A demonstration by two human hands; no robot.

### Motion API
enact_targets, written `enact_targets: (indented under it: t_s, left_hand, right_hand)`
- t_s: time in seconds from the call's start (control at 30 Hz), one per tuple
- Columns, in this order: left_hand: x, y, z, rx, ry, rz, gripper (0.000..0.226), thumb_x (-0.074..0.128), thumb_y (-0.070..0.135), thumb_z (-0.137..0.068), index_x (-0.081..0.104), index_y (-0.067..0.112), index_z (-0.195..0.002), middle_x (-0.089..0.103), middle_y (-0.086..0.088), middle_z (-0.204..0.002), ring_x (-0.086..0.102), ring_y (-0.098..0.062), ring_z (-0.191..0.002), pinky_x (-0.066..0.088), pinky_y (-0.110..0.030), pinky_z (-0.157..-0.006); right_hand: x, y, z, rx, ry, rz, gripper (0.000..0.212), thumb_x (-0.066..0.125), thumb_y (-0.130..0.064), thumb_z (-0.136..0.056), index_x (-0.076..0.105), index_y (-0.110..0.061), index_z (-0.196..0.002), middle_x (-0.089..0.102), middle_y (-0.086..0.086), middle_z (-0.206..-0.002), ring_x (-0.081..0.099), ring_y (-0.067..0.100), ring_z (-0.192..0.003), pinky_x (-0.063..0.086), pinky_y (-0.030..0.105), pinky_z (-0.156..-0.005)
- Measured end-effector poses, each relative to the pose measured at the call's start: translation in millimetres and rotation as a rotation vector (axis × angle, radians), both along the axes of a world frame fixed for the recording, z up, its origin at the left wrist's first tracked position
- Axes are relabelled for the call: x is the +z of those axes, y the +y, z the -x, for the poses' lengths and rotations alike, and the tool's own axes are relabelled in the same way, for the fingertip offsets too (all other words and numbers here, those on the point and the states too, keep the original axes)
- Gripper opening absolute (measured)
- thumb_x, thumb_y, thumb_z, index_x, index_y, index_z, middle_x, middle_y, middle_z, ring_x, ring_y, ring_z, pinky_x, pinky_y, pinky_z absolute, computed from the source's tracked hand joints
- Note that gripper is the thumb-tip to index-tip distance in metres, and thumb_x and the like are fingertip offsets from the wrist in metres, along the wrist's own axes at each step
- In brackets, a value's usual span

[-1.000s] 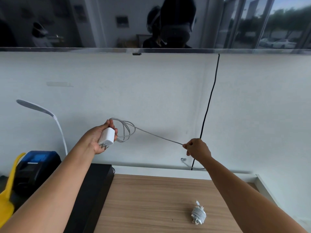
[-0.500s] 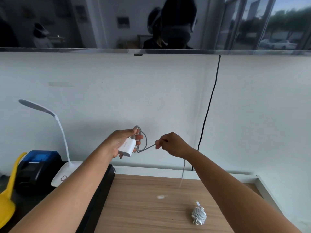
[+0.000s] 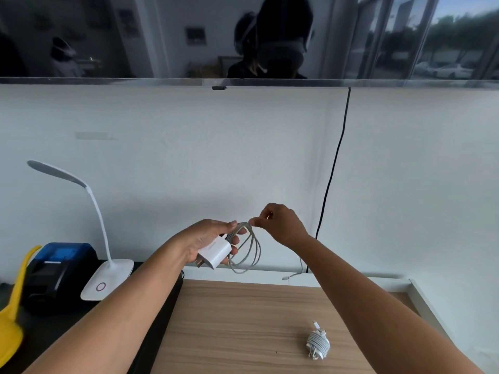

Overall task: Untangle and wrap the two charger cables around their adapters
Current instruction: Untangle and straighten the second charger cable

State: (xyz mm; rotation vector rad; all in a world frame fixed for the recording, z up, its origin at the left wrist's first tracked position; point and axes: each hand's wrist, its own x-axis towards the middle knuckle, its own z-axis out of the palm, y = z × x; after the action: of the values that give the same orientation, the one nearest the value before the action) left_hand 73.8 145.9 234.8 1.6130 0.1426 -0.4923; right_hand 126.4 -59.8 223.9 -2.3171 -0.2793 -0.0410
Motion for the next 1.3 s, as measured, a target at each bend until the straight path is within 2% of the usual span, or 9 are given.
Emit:
enact_targets:
  t_s: [0.17, 0.4, 0.57, 0.77, 0.9, 1.0, 1.07, 1.17, 1.3]
  left_hand:
    - [7, 4, 1, -0.074, 0.054, 0.105, 0.030, 0.077, 0.032, -0.080, 0.074, 0.010, -0.100, 0.063, -0.002, -0.077, 0.063, -0.021, -0.071, 0.051, -0.031, -0.057]
    - [12, 16, 1, 0.016, 0.013, 0.272, 0.012, 0.063, 0.028, -0.088, 0.064, 0.015, -0.089, 0.056, 0.002, -0.069, 0.060, -0.016, -0.062, 0.047, -0.026, -0.047]
    - [14, 28, 0, 0.058, -0.030, 0.329, 0.011, 0.062, 0.028, -0.088, 0.063, 0.017, -0.089, 0.056, 0.004, -0.068, 0.059, -0.014, -0.061, 0.045, -0.023, -0.045]
    - [16, 37, -1, 0.150, -0.039, 0.425, 0.011, 0.061, 0.029, -0.089, 0.065, 0.018, -0.086, 0.057, 0.004, -0.068, 0.060, -0.013, -0.060, 0.047, -0.022, -0.045]
    - [13, 39, -6, 0.248, -0.040, 0.479, 0.012, 0.064, 0.029, -0.087, 0.069, 0.019, -0.085, 0.060, 0.004, -0.069, 0.062, -0.014, -0.060, 0.051, -0.023, -0.047]
    - [9, 38, -9, 0.302, -0.038, 0.494, 0.015, 0.066, 0.029, -0.086, 0.073, 0.019, -0.078, 0.062, 0.003, -0.070, 0.063, -0.015, -0.062, 0.052, -0.025, -0.048]
    - [7, 36, -10, 0.313, -0.040, 0.486, 0.013, 0.069, 0.030, -0.082, 0.075, 0.019, -0.077, 0.062, 0.003, -0.071, 0.064, -0.016, -0.062, 0.053, -0.026, -0.049]
    - [6, 32, -10, 0.315, -0.041, 0.434, 0.011, 0.070, 0.029, -0.083, 0.072, 0.018, -0.086, 0.064, 0.002, -0.072, 0.065, -0.017, -0.063, 0.053, -0.026, -0.049]
    - [4, 25, -8, 0.277, -0.089, 0.301, 0.015, 0.071, 0.029, -0.085, 0.071, 0.015, -0.091, 0.066, 0.000, -0.074, 0.066, -0.020, -0.066, 0.053, -0.030, -0.051]
  right_hand:
    - [-4, -5, -2, -0.043, -0.035, 0.001, 0.027, 0.069, -0.047, -0.082, 0.063, -0.021, -0.078, 0.057, -0.009, -0.069, 0.054, 0.014, -0.067, 0.041, 0.028, -0.059]
    - [-14, -20, -7, -0.111, -0.011, 0.000, 0.013, 0.061, -0.035, -0.090, 0.067, -0.027, -0.081, 0.062, -0.007, -0.075, 0.062, 0.018, -0.078, 0.048, 0.030, -0.068]
    - [-25, -34, -10, -0.174, 0.030, 0.032, 0.012, 0.059, -0.034, -0.091, 0.068, -0.029, -0.083, 0.064, -0.008, -0.078, 0.064, 0.017, -0.082, 0.045, 0.028, -0.066]
    - [-37, -44, -10, -0.200, 0.087, 0.101, 0.018, 0.053, -0.024, -0.091, 0.069, -0.029, -0.084, 0.064, -0.010, -0.076, 0.067, 0.019, -0.082, 0.052, 0.031, -0.074]
    - [-45, -43, -9, -0.176, 0.144, 0.229, 0.026, 0.046, -0.011, -0.087, 0.071, -0.019, -0.082, 0.072, 0.003, -0.085, 0.067, 0.029, -0.089, 0.048, 0.029, -0.069]
    - [-48, -38, -8, -0.174, 0.167, 0.294, 0.016, 0.051, -0.015, -0.088, 0.066, -0.019, -0.086, 0.072, 0.000, -0.082, 0.067, 0.024, -0.089, 0.049, 0.029, -0.071]
    - [-47, -33, -8, -0.167, 0.166, 0.349, 0.009, 0.058, -0.022, -0.090, 0.063, -0.016, -0.093, 0.074, -0.001, -0.081, 0.067, 0.020, -0.086, 0.052, 0.033, -0.076]
    - [-46, -24, -5, -0.095, 0.201, 0.391, 0.013, 0.062, -0.026, -0.090, 0.062, -0.013, -0.088, 0.075, 0.000, -0.073, 0.067, 0.019, -0.083, 0.053, 0.033, -0.076]
    - [-45, -14, -2, 0.019, 0.212, 0.328, 0.022, 0.062, -0.021, -0.086, 0.067, -0.001, -0.091, 0.073, 0.015, -0.088, 0.064, 0.021, -0.076, 0.048, 0.030, -0.068]
